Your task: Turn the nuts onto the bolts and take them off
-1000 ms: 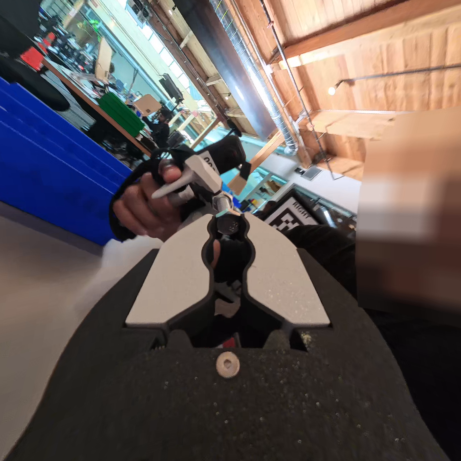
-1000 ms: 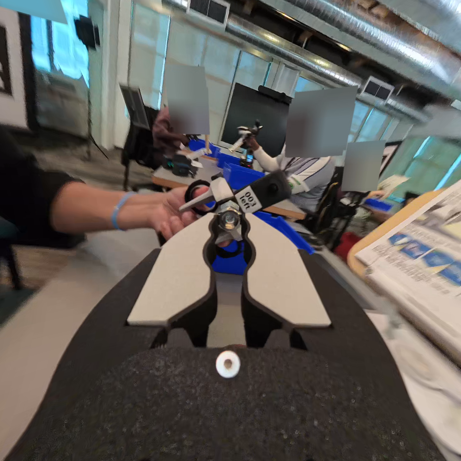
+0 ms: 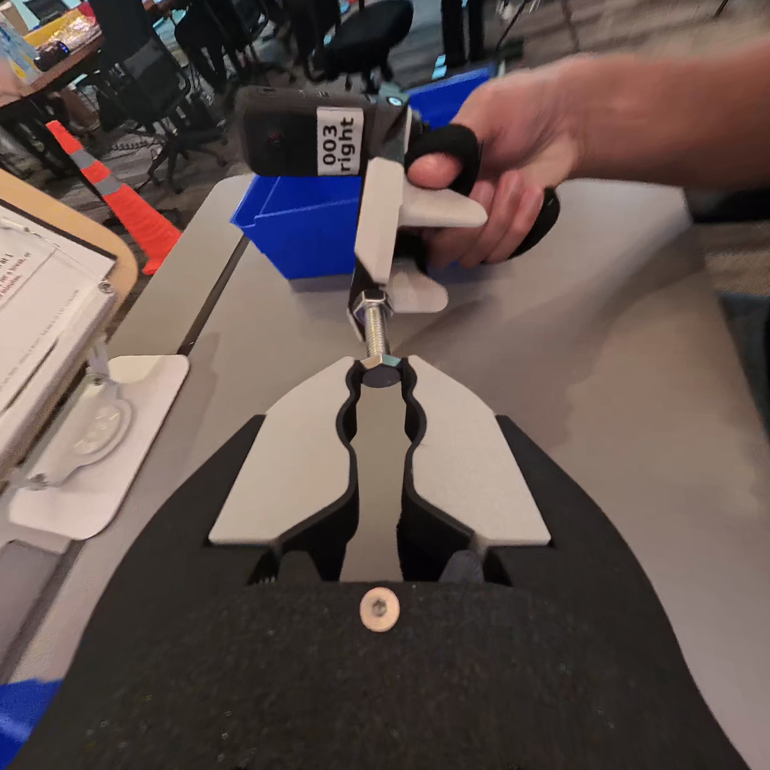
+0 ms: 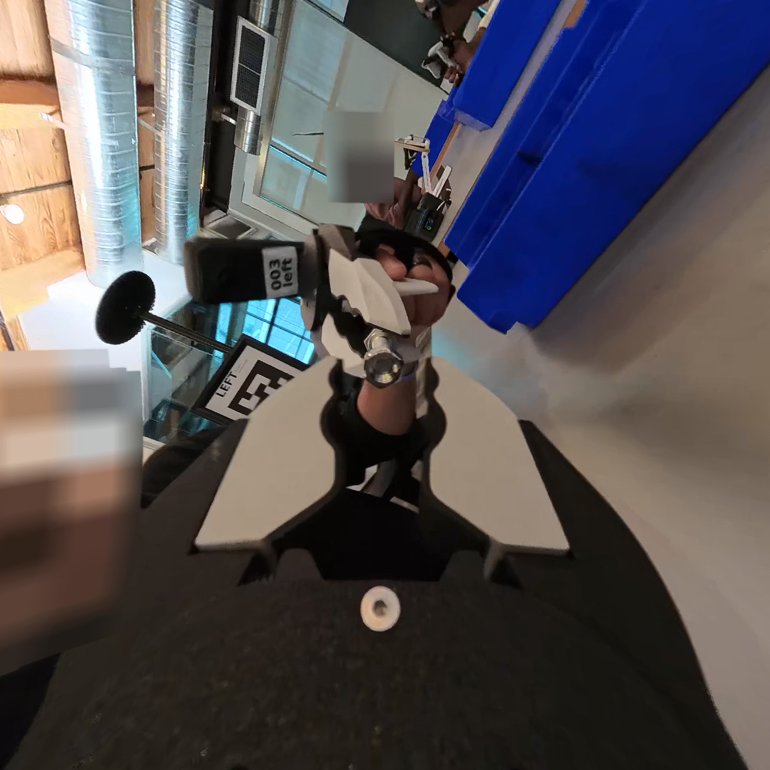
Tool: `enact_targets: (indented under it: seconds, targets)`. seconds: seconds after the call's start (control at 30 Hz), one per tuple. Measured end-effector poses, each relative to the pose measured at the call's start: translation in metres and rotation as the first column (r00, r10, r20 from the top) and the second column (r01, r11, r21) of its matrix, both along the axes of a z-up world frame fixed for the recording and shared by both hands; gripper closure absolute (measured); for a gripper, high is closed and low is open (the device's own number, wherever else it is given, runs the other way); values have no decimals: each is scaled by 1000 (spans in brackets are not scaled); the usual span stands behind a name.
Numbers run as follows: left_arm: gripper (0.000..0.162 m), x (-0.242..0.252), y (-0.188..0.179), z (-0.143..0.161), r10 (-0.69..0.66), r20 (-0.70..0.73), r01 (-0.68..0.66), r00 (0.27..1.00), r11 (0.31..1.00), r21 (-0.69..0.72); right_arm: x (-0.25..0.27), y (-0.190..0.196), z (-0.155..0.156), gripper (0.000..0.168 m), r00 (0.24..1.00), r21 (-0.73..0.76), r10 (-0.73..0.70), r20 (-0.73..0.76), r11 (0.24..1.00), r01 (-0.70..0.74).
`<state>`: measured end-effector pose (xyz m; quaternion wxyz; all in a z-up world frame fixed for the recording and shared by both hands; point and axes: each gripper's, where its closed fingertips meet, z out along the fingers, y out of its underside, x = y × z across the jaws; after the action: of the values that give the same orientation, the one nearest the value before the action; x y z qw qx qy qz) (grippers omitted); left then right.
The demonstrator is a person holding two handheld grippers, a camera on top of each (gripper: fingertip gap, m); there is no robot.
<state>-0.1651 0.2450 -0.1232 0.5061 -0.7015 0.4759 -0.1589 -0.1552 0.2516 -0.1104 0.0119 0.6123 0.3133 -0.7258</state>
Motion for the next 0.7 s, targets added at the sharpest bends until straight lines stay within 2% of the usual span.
enact_targets:
  seconds: [0.13, 0.17, 0.2, 0.23, 0.33, 0.43, 0.5, 0.57, 0.7]
  targets:
    - [145, 3, -5, 18, -57, 228, 76, 972, 994, -75, 6, 1, 15, 116, 996, 146, -18, -90, 989, 31]
    - [145, 3, -7, 22, -70, 282, 102, 957, 990, -98, 7, 2, 20, 107, 991, 194, -29, -127, 980, 54]
    - [145, 4, -9, 25, -86, 336, 138, 938, 981, -133, 7, 3, 26, 99, 983, 258, -49, -177, 961, 94]
    - [144, 5, -11, 28, -94, 384, 167, 919, 973, -161, 8, 2, 32, 98, 967, 344, -61, -249, 927, 147]
    - [144, 3, -14, 36, -112, 491, 233, 864, 953, -192, 9, -14, 32, 93, 940, 611, 17, -340, 764, 207]
    - [144, 1, -17, 36, -106, 545, 291, 831, 920, -264, 7, -19, 24, 97, 938, 811, 60, -343, 523, 263]
    - [144, 1, -22, 31, -109, 557, 340, 823, 881, -330, 8, -19, 23, 106, 936, 874, 72, -346, 387, 293]
    - [144, 2, -24, 25, -103, 559, 363, 823, 851, -379, 12, -22, 23, 122, 929, 908, 113, -351, 284, 309]
    - [144, 7, -32, 12, -105, 576, 436, 810, 765, -474, 15, -30, 9, 132, 941, 960, 188, -280, 78, 270]
